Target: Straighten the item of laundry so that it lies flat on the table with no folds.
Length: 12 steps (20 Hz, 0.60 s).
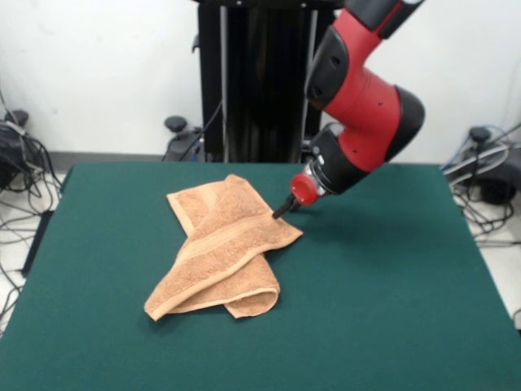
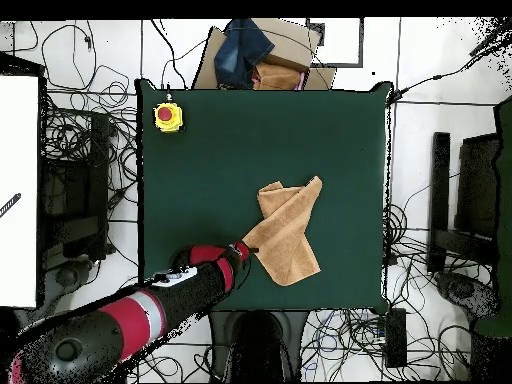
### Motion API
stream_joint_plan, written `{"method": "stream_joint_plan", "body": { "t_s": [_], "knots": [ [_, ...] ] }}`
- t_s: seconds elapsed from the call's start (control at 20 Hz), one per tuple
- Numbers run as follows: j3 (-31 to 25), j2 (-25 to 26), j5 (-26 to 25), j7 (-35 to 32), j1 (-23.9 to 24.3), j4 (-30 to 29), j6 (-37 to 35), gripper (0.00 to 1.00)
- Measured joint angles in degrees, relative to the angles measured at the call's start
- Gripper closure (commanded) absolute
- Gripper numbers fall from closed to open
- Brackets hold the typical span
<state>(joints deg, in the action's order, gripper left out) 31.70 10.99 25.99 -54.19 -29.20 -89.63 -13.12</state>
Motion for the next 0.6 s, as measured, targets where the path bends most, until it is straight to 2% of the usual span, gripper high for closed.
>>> {"method": "stream_joint_plan", "body": {
  "t_s": [0.6],
  "knots": [
    [0.0, -0.1, -2.9, 0.0, 1.6, 1.7, -1.5, 0.0]
  ]
}}
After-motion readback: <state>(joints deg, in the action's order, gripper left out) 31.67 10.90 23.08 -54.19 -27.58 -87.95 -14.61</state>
